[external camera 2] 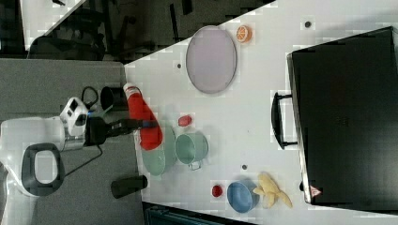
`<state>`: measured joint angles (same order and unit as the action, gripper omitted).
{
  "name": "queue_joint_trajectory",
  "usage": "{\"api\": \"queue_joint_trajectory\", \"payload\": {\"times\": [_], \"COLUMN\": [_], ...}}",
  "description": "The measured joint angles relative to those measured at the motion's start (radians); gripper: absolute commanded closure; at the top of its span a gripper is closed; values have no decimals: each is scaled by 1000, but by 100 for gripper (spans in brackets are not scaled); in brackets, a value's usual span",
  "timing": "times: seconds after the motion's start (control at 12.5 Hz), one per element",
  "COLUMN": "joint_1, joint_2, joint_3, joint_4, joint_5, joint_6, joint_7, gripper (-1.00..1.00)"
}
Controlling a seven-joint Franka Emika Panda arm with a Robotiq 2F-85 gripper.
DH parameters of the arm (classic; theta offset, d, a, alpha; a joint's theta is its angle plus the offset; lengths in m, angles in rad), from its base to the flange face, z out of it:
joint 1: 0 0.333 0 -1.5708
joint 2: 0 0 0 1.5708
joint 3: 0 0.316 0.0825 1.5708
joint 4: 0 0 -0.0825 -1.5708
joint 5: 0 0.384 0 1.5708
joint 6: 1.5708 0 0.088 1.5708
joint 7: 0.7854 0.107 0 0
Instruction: Pick Ketchup from the table and place it in strainer.
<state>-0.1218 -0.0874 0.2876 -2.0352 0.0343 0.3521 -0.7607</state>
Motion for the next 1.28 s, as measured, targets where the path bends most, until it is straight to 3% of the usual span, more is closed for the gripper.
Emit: {"api": "queue_joint_trajectory", "payload": {"times": [0.48,0.8,1.04,1.12,1.28], "joint_1": [49,81,122,133,143], "joint_2": [112,239,352,399,481], "joint_3": [271,428,466,472,470], "joint_4": [-43,-59,-70,-70,-80], "joint_5": [6,-1,-3,-8,-53], "joint_6": [23,251,432,485,560], "joint_7": [303,494,615,654,730], "gripper": [-24,-24,-24,-32,-74]}}
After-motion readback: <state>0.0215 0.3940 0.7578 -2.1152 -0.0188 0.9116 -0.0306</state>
